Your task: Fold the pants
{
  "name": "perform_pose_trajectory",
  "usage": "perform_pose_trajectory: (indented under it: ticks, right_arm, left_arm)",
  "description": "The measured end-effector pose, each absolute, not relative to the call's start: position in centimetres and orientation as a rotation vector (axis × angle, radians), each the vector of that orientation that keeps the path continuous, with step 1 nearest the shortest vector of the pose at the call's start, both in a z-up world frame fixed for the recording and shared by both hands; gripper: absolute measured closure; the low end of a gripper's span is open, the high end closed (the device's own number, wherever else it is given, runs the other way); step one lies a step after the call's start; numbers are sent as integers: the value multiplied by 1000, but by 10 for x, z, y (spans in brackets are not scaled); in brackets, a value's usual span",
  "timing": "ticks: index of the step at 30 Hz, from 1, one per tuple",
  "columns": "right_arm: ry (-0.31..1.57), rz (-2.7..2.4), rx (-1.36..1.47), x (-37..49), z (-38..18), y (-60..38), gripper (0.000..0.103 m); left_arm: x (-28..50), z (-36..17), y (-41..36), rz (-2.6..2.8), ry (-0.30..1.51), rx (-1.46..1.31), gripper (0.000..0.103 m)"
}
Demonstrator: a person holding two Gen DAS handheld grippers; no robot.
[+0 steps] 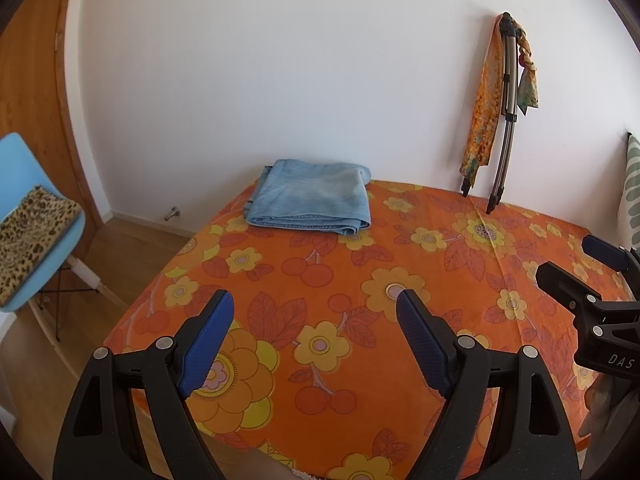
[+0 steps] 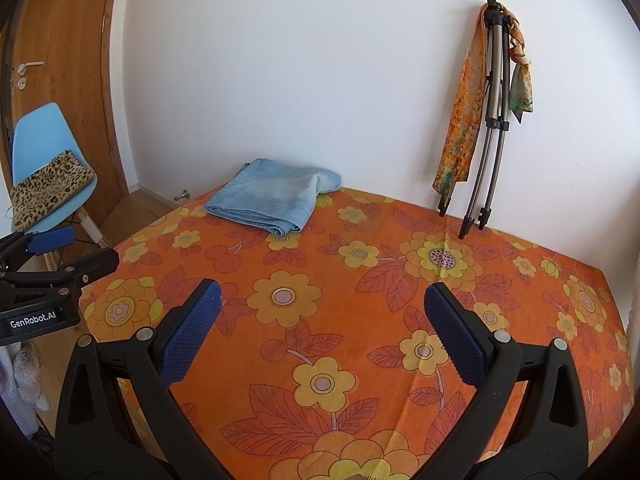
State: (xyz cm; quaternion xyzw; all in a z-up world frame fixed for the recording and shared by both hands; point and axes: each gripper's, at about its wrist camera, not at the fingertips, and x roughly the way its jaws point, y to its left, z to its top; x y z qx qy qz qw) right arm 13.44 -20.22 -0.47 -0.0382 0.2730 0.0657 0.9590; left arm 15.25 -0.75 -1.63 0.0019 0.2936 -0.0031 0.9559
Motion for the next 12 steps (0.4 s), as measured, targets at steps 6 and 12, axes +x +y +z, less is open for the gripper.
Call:
perform_pose_trajectory:
  ticks: [6,12]
  right_arm:
    - [553,132,-77,134,-4,-202,0]
    - [557,140,-86,135,-7,-200,0]
  left_arm:
    - [148,-15,-9,-1,561,15,20]
    - [150,-17,-9,11,564,26,20]
